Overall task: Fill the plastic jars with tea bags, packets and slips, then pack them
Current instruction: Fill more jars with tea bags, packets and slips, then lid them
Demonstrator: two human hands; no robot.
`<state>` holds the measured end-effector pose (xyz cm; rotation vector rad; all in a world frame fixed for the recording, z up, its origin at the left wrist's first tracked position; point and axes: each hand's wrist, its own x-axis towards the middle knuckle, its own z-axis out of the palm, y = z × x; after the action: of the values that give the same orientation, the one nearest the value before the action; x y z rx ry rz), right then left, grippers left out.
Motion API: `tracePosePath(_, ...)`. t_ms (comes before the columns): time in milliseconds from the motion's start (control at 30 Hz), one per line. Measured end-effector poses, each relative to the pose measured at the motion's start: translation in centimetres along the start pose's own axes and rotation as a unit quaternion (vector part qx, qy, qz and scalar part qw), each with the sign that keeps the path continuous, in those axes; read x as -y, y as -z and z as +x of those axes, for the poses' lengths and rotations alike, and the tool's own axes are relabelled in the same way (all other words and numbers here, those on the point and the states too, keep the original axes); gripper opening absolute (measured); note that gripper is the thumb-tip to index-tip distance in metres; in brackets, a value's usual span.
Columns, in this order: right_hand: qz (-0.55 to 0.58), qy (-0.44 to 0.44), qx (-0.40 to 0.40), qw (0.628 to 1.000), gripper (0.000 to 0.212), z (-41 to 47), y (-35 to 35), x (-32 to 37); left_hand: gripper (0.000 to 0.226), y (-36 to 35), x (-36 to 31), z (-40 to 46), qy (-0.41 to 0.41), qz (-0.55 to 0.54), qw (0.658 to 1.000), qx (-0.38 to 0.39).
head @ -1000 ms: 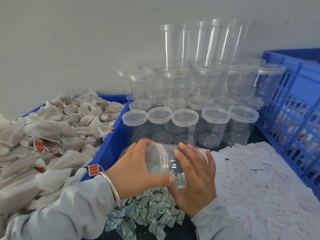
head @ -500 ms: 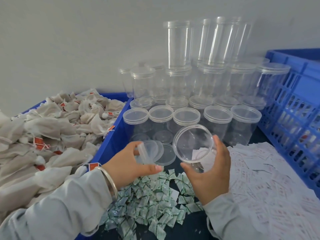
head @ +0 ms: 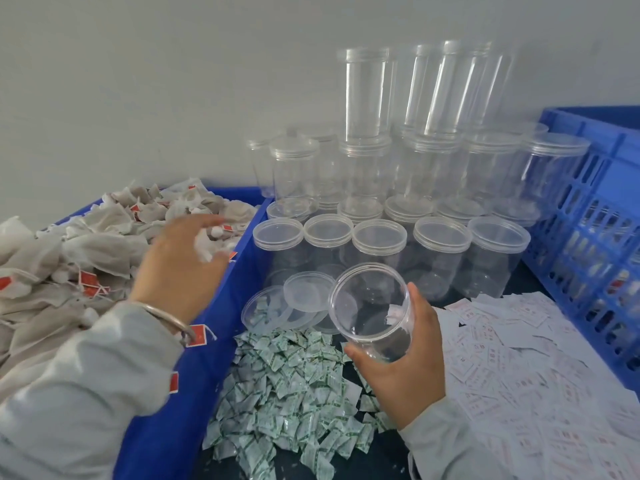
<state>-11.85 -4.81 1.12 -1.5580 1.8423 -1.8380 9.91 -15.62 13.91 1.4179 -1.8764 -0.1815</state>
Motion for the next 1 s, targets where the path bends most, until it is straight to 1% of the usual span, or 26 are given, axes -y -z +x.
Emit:
tracePosePath(33,0.000,0.006,0.009,1.000,0.106,-0.1,-0.1,0.0,0.045,0.8,1.1,0.9,0.016,0.052,0.999,-0.001)
tracePosePath(100,-0.003,0.022,0.027,0.999,0.108,-0.3,-0.2,0.1,0.050,2.0,3.5,2.4,0.095,0.155,0.982,0.056)
tracePosePath(167,-0.004,0.035,0.047,0.998,0.109,-0.5,-0.3,0.3,0.057,2.5,5.2,2.9,0.153,0.275,0.940,0.132)
tracePosePath(200,-0.006,0.044,0.059,0.997,0.109,-0.6,-0.3,0.3,0.061,2.5,5.8,2.9,0.158,0.322,0.921,0.155)
tracePosePath(233,-0.009,0.051,0.071,0.996,0.109,-0.6,-0.4,0.4,0.064,2.5,6.3,2.9,0.154,0.350,0.910,0.160)
tracePosePath(300,-0.010,0.054,0.092,0.994,0.109,-0.7,-0.4,0.5,0.065,2.3,7.3,3.3,0.137,0.367,0.912,0.126)
tracePosePath(367,-0.012,0.062,0.100,0.993,0.109,-0.7,-0.4,0.6,0.061,2.5,8.6,3.8,0.135,0.372,0.917,0.058)
tracePosePath(433,-0.009,0.065,0.100,0.993,0.109,-0.7,-0.4,0.6,0.046,3.0,10.1,4.4,0.137,0.391,0.910,-0.005)
tracePosePath(467,-0.006,0.065,0.100,0.993,0.110,-0.7,-0.4,0.7,0.037,3.3,10.7,4.7,0.143,0.406,0.903,-0.016)
tracePosePath(500,-0.005,0.064,0.099,0.993,0.110,-0.7,-0.4,0.7,0.034,3.5,11.3,4.9,0.154,0.420,0.895,-0.011)
tracePosePath(567,-0.001,0.064,0.103,0.993,0.109,-0.8,-0.4,0.7,0.038,3.5,12.1,5.1,0.174,0.431,0.885,0.023)
tracePosePath(600,0.004,0.063,0.107,0.992,0.108,-0.8,-0.4,0.7,0.040,3.4,12.3,5.2,0.176,0.441,0.880,0.027)
tracePosePath(733,0.004,0.069,0.116,0.991,0.108,-0.9,-0.5,0.6,0.040,3.2,12.4,5.5,0.168,0.478,0.862,0.024)
tracePosePath(867,0.016,0.055,0.128,0.990,0.107,-1.0,-0.5,0.2,0.037,3.2,12.2,5.9,0.158,0.523,0.835,0.071)
tracePosePath(933,0.019,0.047,0.135,0.990,0.106,-1.1,-0.5,0.1,0.032,3.4,11.9,5.8,0.153,0.523,0.835,0.075)
tracePosePath(1000,0.017,0.046,0.139,0.989,0.106,-1.1,-0.6,0.1,0.026,3.7,10.9,5.3,0.152,0.505,0.848,0.057)
